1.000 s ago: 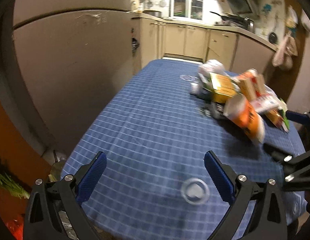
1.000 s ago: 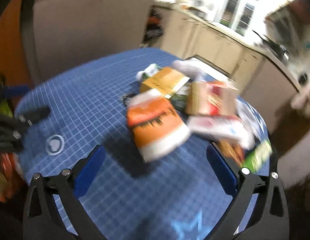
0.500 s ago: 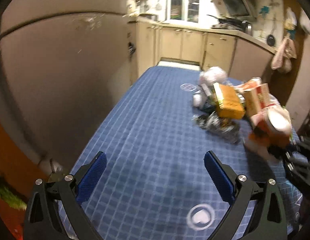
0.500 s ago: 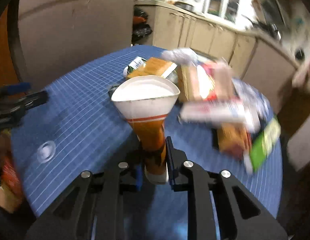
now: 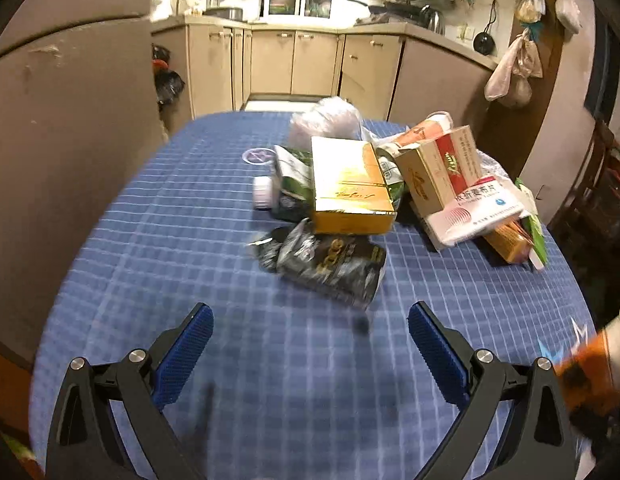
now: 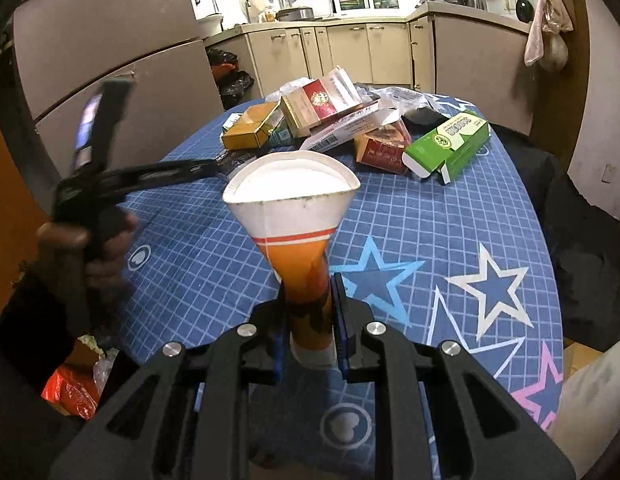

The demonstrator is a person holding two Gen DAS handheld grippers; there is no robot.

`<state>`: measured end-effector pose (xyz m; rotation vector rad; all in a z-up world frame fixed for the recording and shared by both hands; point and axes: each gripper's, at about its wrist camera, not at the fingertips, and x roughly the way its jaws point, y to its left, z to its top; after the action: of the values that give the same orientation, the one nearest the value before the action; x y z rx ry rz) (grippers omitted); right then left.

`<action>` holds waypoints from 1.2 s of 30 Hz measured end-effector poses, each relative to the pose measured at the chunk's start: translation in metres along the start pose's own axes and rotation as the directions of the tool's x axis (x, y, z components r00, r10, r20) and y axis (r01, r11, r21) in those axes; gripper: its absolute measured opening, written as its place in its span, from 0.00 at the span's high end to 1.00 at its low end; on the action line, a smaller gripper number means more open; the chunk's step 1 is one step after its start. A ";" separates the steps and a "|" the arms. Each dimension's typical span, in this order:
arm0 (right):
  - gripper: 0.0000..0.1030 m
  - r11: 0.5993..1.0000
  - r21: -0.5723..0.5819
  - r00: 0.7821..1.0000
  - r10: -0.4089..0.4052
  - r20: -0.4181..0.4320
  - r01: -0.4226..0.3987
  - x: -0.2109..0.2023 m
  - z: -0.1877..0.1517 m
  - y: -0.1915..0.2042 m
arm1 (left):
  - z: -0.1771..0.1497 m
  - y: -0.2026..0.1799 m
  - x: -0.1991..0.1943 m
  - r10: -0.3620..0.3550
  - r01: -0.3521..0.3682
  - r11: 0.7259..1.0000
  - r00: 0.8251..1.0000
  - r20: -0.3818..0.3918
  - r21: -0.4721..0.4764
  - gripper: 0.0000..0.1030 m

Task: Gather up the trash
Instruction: 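Grasp the orange-white paper cup with the right tool while the left tool grasps the black snack bag, then carry the paper cup and black bag over the white bucket with both tools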

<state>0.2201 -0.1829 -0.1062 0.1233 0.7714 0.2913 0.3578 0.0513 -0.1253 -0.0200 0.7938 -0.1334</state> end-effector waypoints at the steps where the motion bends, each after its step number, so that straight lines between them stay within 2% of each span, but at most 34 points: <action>1: 0.83 1.000 0.002 1.000 0.005 0.004 -0.005 0.001 -0.001 0.001 | 0.004 -0.004 0.010 0.027 -0.027 1.000 1.000 0.000 0.002 0.05; 2: 0.83 1.000 0.002 1.000 0.009 0.009 -0.009 0.006 -0.003 0.005 | 0.008 -0.007 0.021 0.059 -0.059 0.998 0.998 -0.013 0.004 0.05; 5: 0.83 1.000 0.003 1.000 0.026 0.015 -0.026 0.006 -0.005 0.003 | 0.016 -0.010 0.045 0.039 -0.043 0.998 0.996 -0.078 -0.050 0.05; 9: 0.82 0.999 0.006 0.999 0.042 0.010 -0.042 0.008 -0.009 0.003 | 0.025 -0.024 0.057 0.076 -0.081 0.995 0.993 -0.086 -0.056 0.05; 11: 0.82 0.999 0.006 0.999 0.046 0.017 -0.047 0.007 -0.009 0.004 | 0.027 -0.028 0.058 0.105 -0.110 0.992 0.991 -0.080 -0.054 0.14; 12: 0.82 0.999 0.007 0.999 0.047 0.020 -0.047 0.005 -0.010 0.004 | 0.026 -0.026 0.055 0.110 -0.114 0.992 0.991 -0.070 -0.059 0.28; 15: 0.82 0.999 0.011 0.999 0.046 0.027 -0.046 0.002 -0.011 0.005 | 0.020 -0.027 0.050 0.103 -0.107 0.993 0.993 -0.064 -0.052 0.33; 20: 0.82 0.999 0.012 0.998 0.035 0.045 -0.036 -0.004 -0.009 0.005 | -0.007 -0.021 0.025 0.078 -0.080 0.996 0.995 -0.061 -0.028 0.35; 23: 0.82 0.999 0.020 0.998 0.029 0.047 -0.030 -0.004 -0.008 0.006 | -0.024 -0.018 0.005 0.039 -0.042 0.998 0.997 -0.061 -0.043 0.38; 26: 0.82 1.000 0.016 0.999 0.017 0.049 -0.018 -0.003 -0.008 0.008 | -0.037 -0.020 -0.019 0.057 -0.057 0.998 0.998 -0.028 -0.003 0.44; 31: 0.82 1.000 0.023 0.999 -0.008 0.053 0.007 -0.004 -0.010 0.011 | -0.043 -0.034 -0.044 0.062 -0.063 0.996 0.998 0.027 0.059 0.49; 36: 0.83 0.999 0.042 0.997 -0.038 0.073 0.035 -0.015 -0.013 0.008 | -0.051 -0.034 -0.067 -0.003 0.001 0.998 1.000 0.031 0.065 0.50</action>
<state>0.1994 -0.1801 -0.1037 0.1569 0.7054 0.2351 0.2708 0.0278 -0.1111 0.0388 0.7580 -0.1604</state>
